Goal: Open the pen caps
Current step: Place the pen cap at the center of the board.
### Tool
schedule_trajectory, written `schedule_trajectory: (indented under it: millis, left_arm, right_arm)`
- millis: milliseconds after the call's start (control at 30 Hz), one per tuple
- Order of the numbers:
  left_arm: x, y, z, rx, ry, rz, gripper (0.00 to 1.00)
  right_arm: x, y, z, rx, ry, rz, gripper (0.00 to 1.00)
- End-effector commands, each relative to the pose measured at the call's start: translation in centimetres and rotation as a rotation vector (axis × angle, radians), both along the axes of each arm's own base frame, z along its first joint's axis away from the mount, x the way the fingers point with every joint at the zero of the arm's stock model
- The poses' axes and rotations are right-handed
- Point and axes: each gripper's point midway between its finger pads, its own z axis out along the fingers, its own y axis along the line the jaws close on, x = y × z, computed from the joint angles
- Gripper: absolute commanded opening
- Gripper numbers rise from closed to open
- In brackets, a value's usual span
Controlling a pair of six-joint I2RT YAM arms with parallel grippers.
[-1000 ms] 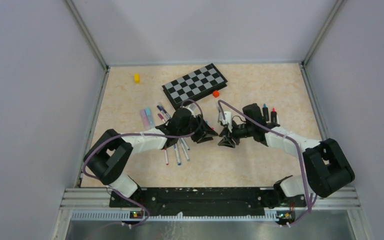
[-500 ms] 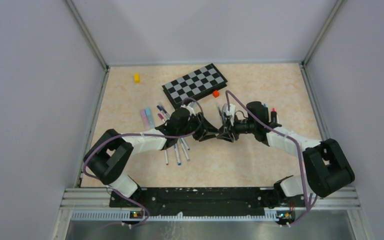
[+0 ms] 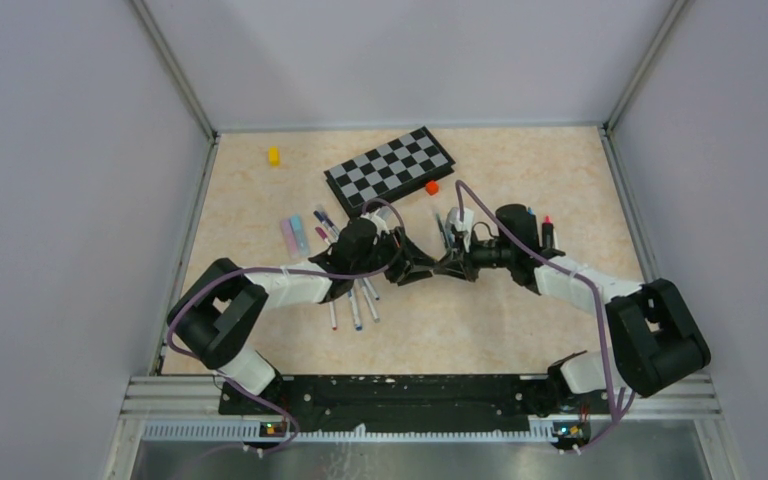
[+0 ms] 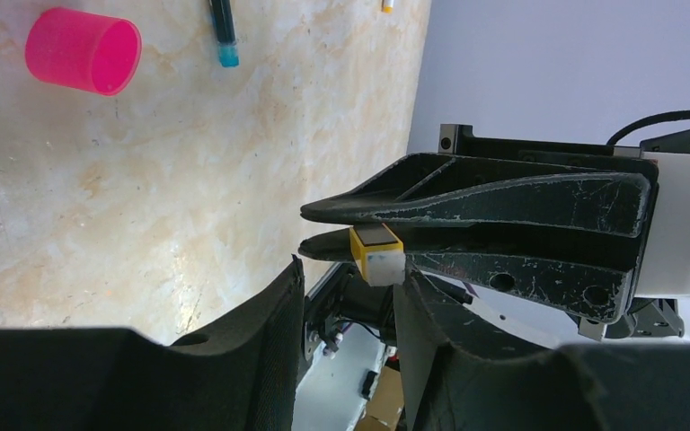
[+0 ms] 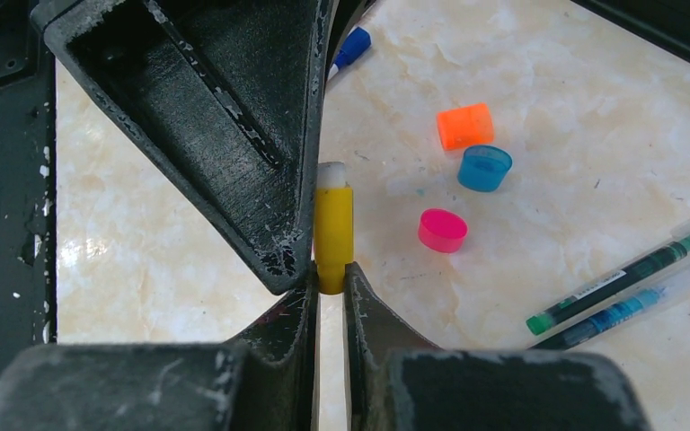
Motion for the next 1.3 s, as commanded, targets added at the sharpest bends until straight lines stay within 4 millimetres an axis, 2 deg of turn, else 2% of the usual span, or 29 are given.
schedule_trajectory:
  millis: [0, 267, 367, 467, 567, 900, 1067, 1167, 1267]
  left_arm:
    - [0.0, 0.0, 0.4, -0.028, -0.017, -0.009, 0.45]
    - [0.7, 1.4, 1.0, -0.038, -0.058, 0.026, 0.52]
    - [1.2, 2.3, 1.5, -0.015, -0.106, 0.041, 0.53]
    - [1.9, 3.5, 2.0, 0.059, -0.195, 0.061, 0.55]
    - [2.7, 4.7, 3.2, 0.139, -0.318, 0.079, 0.58]
    - [3.9, 8.5, 7.0, 0.298, -0.635, 0.15, 0.83]
    - [3.8, 10.0, 8.8, 0.309, -0.73, 0.203, 0.98]
    - [3.6, 10.1, 9.0, 0.297, -0.748, 0.205, 0.99]
    - [3.4, 10.1, 9.4, 0.287, -0.758, 0.198, 0.99]
  right_arm:
    - [0.5, 0.3, 2.1, 0.051, -0.086, 0.014, 0.0]
    - [1.1, -0.3, 1.0, -0.023, -0.074, 0.005, 0.0]
    - [2.1, -1.1, -0.1, -0.107, -0.055, -0.039, 0.0]
    - [2.9, -2.4, -1.9, -0.231, 0.002, -0.082, 0.0]
    - [3.4, -3.3, -3.5, -0.31, 0.039, -0.113, 0.0]
    - [3.9, -3.1, -6.5, -0.434, 0.17, -0.164, 0.08]
    - [3.5, -2.4, -6.3, -0.409, 0.194, -0.142, 0.25]
    - [3.6, -2.1, -5.6, -0.393, 0.193, -0.149, 0.32]
    - [3.9, -2.0, -4.6, -0.376, 0.198, -0.157, 0.35]
